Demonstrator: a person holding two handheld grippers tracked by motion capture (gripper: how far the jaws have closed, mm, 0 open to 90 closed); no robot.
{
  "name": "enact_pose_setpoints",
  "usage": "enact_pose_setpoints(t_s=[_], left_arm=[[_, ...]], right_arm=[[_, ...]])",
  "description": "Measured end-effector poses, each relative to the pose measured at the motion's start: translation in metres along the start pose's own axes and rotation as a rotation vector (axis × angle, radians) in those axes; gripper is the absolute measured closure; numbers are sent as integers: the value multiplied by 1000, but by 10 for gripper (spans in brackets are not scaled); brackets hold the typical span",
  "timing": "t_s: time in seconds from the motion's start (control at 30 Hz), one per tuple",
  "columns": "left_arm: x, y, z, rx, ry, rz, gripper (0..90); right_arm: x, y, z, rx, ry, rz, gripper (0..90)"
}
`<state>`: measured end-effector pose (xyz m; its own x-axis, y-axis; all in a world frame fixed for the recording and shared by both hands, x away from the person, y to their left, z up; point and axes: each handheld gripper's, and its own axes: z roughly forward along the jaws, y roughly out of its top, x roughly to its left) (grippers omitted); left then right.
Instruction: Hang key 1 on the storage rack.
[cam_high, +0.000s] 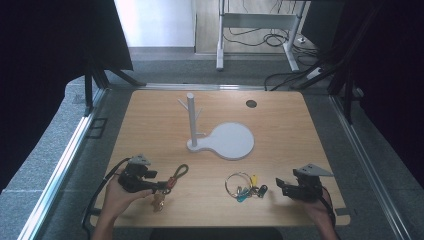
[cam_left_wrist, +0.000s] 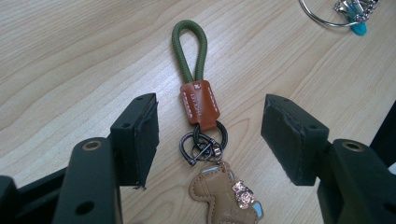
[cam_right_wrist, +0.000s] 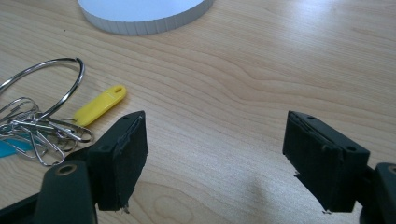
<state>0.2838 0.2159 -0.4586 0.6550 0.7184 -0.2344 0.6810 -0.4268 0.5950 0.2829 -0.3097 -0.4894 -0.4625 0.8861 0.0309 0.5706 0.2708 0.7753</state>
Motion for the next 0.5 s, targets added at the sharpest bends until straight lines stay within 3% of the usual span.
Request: enact_pose_setpoints(t_s=[0.3, 0.43, 0.5], left_arm=[[-1, 0, 0, 19, 17, -9, 375], [-3, 1, -5, 26, 46, -12, 375], [-8, 3, -11, 26, 94, -9, 376]], right_arm=[[-3, 2, -3, -16, 30, 2, 239], [-6, 2, -1, -8, 33, 2, 249], [-6, 1, 1, -6, 27, -2, 255]])
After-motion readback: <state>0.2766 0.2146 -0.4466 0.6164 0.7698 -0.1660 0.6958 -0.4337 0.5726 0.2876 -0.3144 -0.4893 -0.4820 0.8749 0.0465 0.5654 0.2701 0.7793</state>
